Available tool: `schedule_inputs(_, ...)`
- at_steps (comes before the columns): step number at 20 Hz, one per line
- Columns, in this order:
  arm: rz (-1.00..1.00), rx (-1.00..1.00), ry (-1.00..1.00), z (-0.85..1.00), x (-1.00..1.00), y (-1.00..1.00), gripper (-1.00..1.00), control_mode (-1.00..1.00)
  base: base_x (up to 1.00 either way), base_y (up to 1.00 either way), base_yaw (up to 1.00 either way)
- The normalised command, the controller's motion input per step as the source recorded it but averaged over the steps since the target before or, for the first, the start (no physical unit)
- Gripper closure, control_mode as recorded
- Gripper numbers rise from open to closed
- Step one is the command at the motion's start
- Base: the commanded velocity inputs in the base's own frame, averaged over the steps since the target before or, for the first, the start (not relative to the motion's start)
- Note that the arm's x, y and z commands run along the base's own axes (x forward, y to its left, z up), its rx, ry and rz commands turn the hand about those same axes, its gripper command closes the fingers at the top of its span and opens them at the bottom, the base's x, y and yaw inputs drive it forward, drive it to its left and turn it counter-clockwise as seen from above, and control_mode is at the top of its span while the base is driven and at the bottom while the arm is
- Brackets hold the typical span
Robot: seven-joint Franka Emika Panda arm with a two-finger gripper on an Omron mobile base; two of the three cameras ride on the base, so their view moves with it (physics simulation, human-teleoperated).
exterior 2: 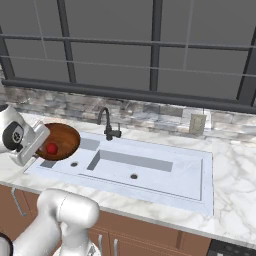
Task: Pick the tomato from the cabinet and place it in the bowl. Then pick the bowl and place it in the sink. Then turn on the sink facuet.
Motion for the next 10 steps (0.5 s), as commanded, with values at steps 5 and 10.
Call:
schedule_inputs(5,0.00,0.00,0.07,-0.31,0.39,0.01,1.00,-1.00,0.00,0.00,0.00)
schedule_inputs(10,0.00,0.00,0.00,-0.28,0.32,0.00,1.00,-1.00,0.00,0.00,0.00)
